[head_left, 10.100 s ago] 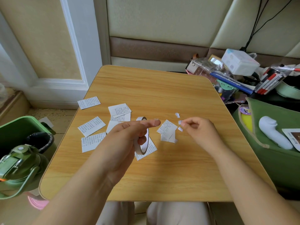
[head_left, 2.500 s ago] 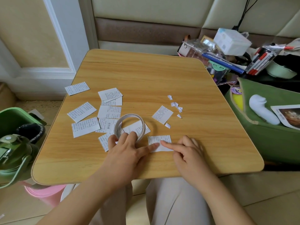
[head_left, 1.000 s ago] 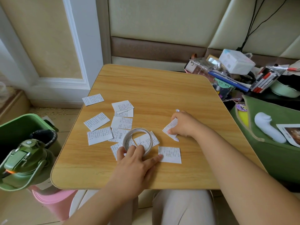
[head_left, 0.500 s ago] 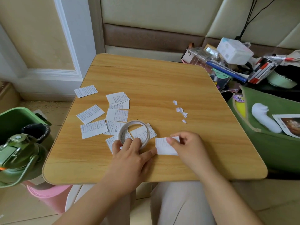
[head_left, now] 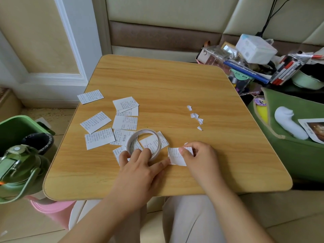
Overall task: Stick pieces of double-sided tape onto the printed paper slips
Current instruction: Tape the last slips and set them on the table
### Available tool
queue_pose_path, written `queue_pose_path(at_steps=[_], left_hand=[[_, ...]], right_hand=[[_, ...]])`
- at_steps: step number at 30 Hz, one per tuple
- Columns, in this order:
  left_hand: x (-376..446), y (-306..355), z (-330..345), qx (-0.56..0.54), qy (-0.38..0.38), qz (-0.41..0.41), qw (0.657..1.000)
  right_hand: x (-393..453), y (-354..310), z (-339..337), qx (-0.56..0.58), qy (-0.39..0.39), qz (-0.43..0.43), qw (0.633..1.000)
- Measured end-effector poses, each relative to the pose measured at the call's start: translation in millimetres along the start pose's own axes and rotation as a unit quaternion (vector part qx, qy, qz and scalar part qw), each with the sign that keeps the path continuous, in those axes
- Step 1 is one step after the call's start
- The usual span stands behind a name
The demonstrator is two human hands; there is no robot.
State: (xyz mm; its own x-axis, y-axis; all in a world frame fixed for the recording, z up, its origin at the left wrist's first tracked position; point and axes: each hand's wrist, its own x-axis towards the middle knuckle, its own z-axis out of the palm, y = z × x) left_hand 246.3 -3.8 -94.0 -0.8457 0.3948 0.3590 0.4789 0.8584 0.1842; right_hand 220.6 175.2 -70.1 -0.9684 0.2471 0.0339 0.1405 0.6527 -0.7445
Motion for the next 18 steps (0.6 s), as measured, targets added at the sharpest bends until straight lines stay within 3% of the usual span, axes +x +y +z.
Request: queue_pose_path(at_steps=[9,18], left_hand=[[0.1,2.7,-4.2,-0.016,0.006,-0.02,1.0],[-0.3,-0.8,0.6,0.002,-0.001,0.014,1.0]], right_hand=[[-1.4,0.2,2.0,-0.013,0.013,-0.016,1.0],[-2.0,-1.3,2.4,-0.013,0.016,-0.02,1.0]])
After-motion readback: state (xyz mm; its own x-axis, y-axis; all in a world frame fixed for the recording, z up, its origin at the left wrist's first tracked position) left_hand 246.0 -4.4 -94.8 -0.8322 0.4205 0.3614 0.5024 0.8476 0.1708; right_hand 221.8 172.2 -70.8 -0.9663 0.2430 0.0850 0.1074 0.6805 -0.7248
